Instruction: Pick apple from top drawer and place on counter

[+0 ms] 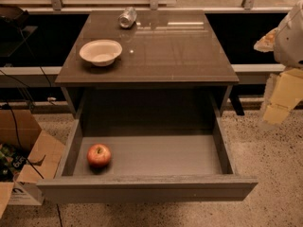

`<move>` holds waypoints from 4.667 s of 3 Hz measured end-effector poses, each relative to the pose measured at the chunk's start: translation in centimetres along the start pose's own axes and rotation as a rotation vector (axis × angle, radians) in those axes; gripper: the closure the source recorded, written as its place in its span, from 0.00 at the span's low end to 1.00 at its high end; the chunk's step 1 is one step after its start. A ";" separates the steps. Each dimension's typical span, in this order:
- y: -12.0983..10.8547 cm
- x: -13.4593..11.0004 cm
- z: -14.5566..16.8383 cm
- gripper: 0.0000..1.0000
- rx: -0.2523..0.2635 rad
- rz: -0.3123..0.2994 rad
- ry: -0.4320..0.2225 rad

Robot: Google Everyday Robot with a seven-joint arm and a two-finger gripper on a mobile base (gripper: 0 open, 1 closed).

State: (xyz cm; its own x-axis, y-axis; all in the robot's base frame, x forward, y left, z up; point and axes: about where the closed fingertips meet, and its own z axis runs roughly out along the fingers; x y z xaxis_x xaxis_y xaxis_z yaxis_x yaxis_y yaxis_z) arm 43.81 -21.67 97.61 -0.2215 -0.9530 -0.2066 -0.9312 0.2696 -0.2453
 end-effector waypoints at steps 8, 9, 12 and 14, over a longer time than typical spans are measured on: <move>1.8 -17.0 15.9 0.00 -0.125 0.033 -0.351; 1.7 -19.8 19.4 0.00 -0.158 0.046 -0.394; 2.8 -26.6 30.3 0.00 -0.271 -0.004 -0.471; 7.8 -31.9 36.2 0.00 -0.399 -0.057 -0.514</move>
Offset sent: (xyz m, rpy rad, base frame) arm 0.0029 0.0328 -0.0323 0.0730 0.0354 0.1197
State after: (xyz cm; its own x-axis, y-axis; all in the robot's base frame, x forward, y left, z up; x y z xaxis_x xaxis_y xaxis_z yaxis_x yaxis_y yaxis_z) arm 54.11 15.82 67.98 -0.0943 -0.7498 -0.6550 -0.9952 0.0543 0.0811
